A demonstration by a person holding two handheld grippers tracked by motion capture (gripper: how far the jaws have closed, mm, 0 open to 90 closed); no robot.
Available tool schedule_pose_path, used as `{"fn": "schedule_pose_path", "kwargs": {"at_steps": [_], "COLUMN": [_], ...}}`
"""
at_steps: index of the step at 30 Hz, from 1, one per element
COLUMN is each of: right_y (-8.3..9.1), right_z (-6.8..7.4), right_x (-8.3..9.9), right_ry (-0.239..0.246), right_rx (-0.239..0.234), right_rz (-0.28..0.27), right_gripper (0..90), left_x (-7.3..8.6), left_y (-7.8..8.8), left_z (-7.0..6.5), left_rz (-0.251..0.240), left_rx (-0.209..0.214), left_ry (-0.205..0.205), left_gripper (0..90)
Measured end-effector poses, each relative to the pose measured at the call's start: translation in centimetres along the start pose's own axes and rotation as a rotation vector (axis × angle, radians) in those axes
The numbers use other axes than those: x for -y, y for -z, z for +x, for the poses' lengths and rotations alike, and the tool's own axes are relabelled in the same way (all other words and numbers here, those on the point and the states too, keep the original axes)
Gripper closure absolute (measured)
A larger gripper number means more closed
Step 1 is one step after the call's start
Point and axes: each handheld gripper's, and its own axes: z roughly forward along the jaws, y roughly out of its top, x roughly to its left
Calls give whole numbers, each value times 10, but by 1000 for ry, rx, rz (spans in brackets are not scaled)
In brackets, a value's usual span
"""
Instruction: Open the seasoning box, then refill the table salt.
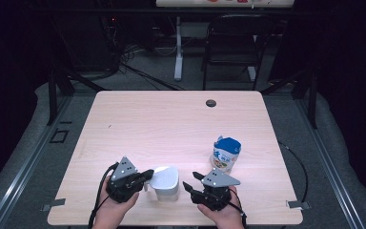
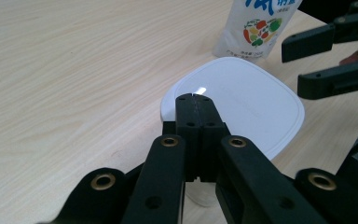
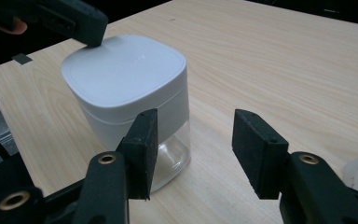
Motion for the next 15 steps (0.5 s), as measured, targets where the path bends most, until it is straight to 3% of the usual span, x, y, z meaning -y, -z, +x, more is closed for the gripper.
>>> {"fn": "schedule_pose_path", "kwargs": {"at_steps": [15], "right_y": [-2], "right_z": [0], "right_x": [-14], "right_ry": [21], "right_rx": [-3], "right_rz": [24], "right_gripper": [494], "left_x": [0], "left_y": [2], "left_z": [2], "left_rz": [12], "left_rx": [-13], "left_ry": [0], "left_gripper": [900]}}
